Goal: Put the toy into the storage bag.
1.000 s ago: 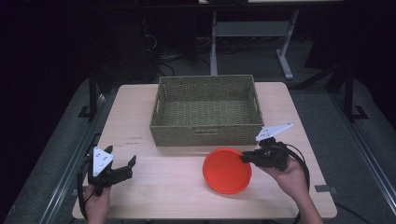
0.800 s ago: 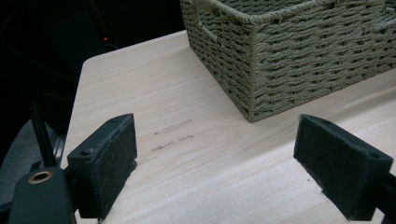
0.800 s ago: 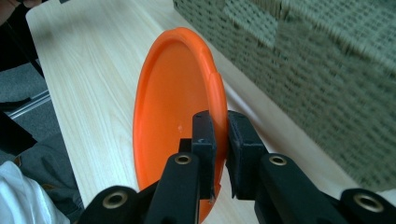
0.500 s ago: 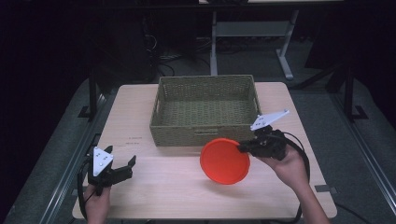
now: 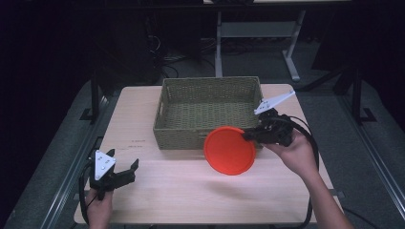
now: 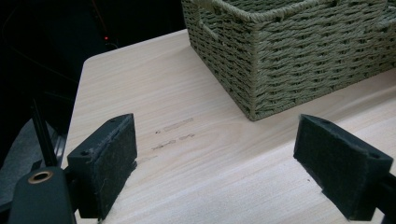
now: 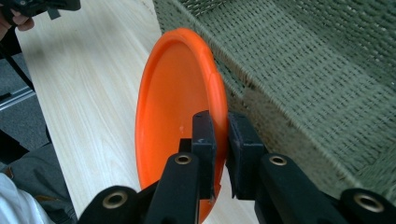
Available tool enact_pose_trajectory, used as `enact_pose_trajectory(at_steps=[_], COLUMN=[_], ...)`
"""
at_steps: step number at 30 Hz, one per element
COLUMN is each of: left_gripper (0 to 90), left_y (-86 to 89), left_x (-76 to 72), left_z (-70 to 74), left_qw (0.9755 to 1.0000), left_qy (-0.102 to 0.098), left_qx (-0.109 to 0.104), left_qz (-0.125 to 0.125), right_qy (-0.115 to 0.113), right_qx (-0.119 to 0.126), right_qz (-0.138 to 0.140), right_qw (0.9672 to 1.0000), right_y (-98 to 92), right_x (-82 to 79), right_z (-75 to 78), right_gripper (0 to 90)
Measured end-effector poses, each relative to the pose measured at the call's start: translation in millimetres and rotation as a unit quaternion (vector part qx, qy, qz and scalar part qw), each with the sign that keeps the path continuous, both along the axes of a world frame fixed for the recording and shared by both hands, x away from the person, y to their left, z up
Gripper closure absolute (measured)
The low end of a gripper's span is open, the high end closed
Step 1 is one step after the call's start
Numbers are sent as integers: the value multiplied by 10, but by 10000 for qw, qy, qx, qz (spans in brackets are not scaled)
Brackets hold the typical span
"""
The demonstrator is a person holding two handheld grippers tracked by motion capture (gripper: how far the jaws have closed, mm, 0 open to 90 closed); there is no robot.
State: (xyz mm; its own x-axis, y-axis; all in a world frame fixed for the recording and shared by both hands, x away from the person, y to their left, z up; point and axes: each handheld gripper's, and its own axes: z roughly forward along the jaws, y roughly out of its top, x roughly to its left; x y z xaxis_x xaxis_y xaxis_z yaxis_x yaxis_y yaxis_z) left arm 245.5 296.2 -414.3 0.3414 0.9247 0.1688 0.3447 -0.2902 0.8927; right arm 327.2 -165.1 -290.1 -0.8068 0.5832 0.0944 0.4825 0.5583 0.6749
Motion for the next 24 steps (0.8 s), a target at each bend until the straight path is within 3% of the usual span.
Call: enact_pose_trajectory(at_steps=[7,24], left_gripper=[128,128], left_y=[4,-1], left_x=[6,9], left_z=[-4,-2], left_qw=[10000,10000], left_qy=[1,-3], left_qx=[-34,-28], left_qz=[28,8], right_qy=[-80,-111], right_qx=[-68,-46], right_qz=[18,-275], right_qw=[9999,9995], right_y=[55,8], right_x=[102,337], right_z=[128,406], right_gripper=[822,821])
